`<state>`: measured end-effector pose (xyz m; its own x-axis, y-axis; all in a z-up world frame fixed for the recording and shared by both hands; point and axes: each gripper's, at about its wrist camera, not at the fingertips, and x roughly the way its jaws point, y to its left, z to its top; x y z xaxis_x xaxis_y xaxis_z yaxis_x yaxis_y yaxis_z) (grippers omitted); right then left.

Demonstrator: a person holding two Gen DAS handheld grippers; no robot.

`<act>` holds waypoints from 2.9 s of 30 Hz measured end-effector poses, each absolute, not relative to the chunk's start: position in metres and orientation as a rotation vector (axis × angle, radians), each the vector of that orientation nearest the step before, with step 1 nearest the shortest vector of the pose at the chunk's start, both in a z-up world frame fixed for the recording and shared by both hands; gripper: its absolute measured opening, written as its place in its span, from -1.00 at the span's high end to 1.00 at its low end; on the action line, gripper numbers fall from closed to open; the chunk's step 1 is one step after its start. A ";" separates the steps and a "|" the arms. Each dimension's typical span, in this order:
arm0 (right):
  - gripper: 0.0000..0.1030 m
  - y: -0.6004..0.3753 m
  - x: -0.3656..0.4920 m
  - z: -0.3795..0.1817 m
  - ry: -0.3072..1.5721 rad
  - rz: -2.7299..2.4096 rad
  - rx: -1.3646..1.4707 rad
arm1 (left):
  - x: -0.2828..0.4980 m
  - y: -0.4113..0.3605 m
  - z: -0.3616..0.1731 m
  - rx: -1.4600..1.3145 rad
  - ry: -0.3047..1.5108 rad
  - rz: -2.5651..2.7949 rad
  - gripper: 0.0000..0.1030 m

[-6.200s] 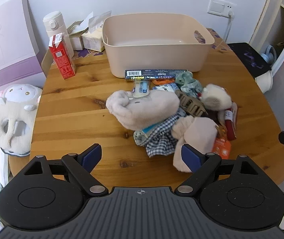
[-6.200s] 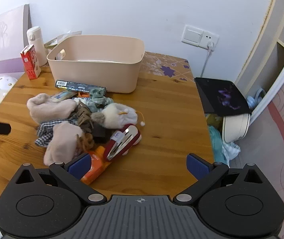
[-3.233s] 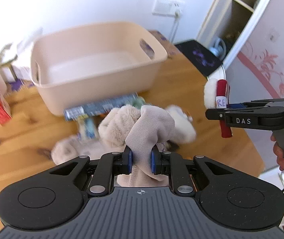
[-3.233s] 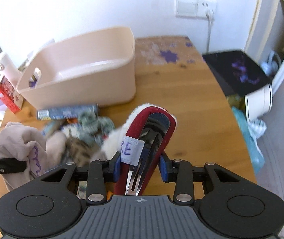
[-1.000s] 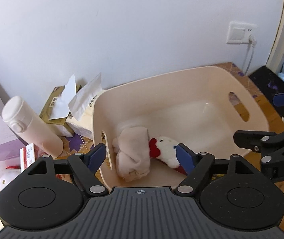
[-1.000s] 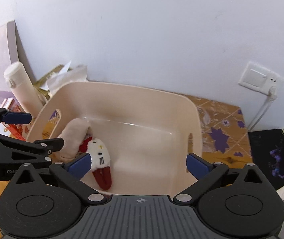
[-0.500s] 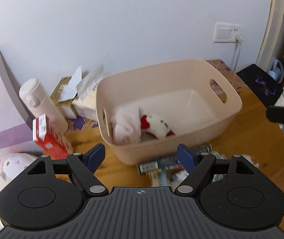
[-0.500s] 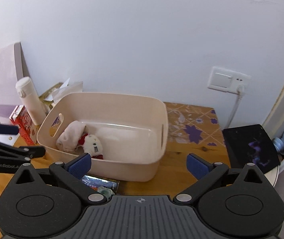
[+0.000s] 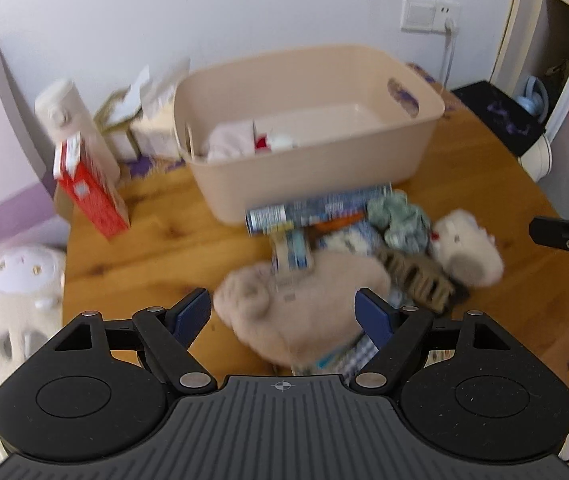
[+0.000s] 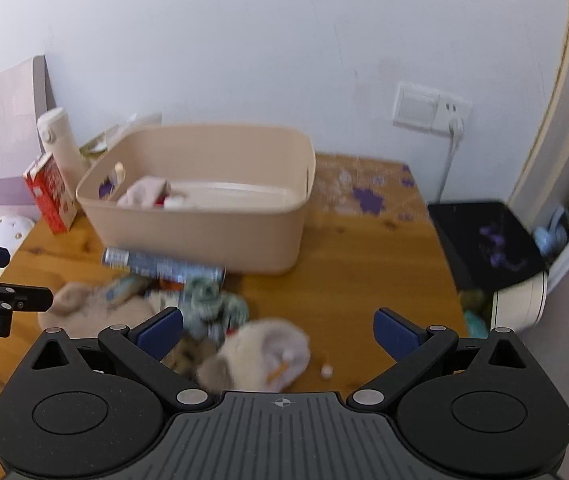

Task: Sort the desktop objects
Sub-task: 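Move both tools back from the basket to the pile of items, then grasp the beige fuzzy cloth with the left tool while the right tool grasps the orange bottle, then lift the beige cloth and orange bottle and carry both over the beige basket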

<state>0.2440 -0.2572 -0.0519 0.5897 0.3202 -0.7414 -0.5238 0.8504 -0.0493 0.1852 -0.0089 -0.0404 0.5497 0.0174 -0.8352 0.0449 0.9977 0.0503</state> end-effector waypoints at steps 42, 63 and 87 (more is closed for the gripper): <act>-1.00 -0.250 0.206 -0.176 1.152 0.354 -0.265 | 0.210 -0.018 -0.127 0.481 1.005 -0.185 -0.57; -0.37 -0.263 0.215 -0.174 1.086 0.378 -0.258 | 0.255 0.006 -0.139 0.219 1.069 -0.288 0.31; 0.03 -0.297 0.213 -0.143 1.040 0.424 -0.172 | 0.209 0.017 -0.113 0.070 1.078 -0.152 0.69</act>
<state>0.2125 -0.2971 -0.1434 0.4340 0.2582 -0.8631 -0.4187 0.9061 0.0605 0.2093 0.0170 -0.1134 0.4641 -0.0895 -0.8812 0.1577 0.9873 -0.0173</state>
